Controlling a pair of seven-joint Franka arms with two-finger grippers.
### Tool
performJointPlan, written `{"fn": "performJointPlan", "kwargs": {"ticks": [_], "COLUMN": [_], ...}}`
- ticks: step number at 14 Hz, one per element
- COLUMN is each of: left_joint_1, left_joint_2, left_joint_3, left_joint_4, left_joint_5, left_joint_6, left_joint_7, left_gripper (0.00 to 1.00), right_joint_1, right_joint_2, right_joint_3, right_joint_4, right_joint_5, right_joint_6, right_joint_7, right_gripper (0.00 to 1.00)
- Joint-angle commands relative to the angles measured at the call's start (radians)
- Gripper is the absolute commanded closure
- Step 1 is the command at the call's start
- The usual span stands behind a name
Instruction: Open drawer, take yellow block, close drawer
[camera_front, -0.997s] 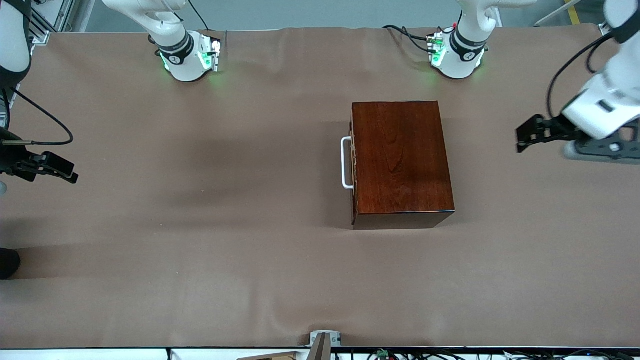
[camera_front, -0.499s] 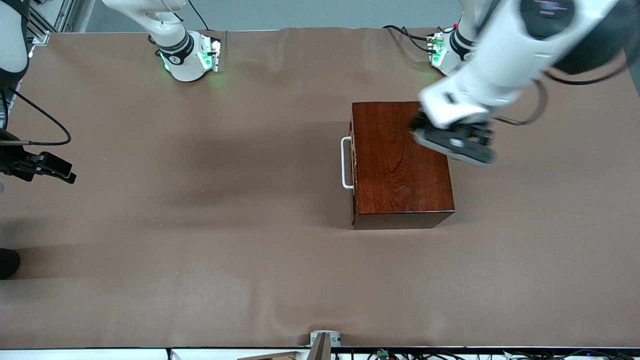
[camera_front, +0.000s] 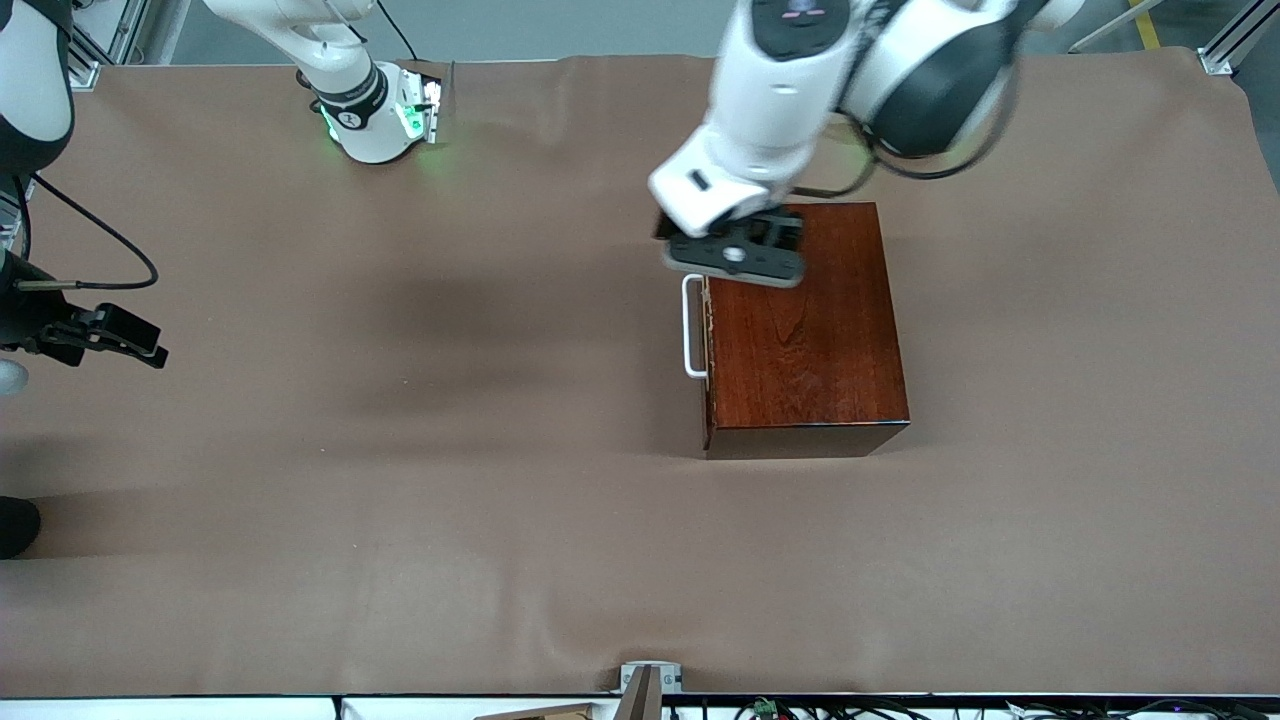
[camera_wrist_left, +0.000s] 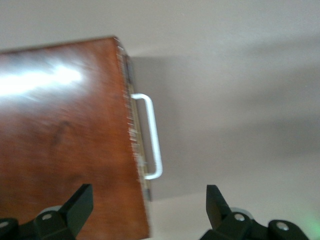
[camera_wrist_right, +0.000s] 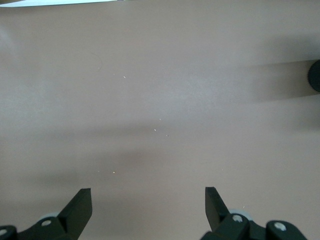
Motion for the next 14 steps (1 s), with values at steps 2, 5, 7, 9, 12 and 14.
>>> {"fn": "performJointPlan", "kwargs": {"ticks": [2,5,7,9,12,14], "left_joint_1": [-0.096,-0.142,-0.165,-0.174,-0.177,-0.185], "left_joint_2": [0.105,0.180,0.216,0.251,0.303,0.334], "left_joint_3": [0.015,0.018,0.026,0.030,0.029,0.029], "left_joint_4": [0.045,0.052,0.052,0.052,0.049,0.049], "left_joint_5": [0.069,0.125,0.162,0.184,0.240,0.267], "left_joint_6": [0.079,0.108,0.108,0.108,0.108,0.106], "left_joint_7": [-0.158,-0.230,-0.234,-0.230,-0.230,-0.229], "left_gripper": [0.00,0.00,0.00,0.00,0.00,0.00], "right_joint_1": [0.000,0.002,0.005,0.003,0.000,0.000], "right_joint_2": [-0.005,-0.005,-0.005,-0.005,-0.005,-0.005], "right_joint_3": [0.000,0.002,0.002,0.000,0.000,0.002], "right_joint_4": [0.006,0.006,0.006,0.006,0.004,0.004], "right_joint_5": [0.016,0.016,0.016,0.016,0.016,0.016], "right_joint_6": [-0.002,-0.003,-0.005,-0.005,-0.005,-0.006], "right_joint_7": [0.009,0.009,0.009,0.009,0.009,0.009], "right_gripper": [0.00,0.00,0.00,0.00,0.00,0.00]}}
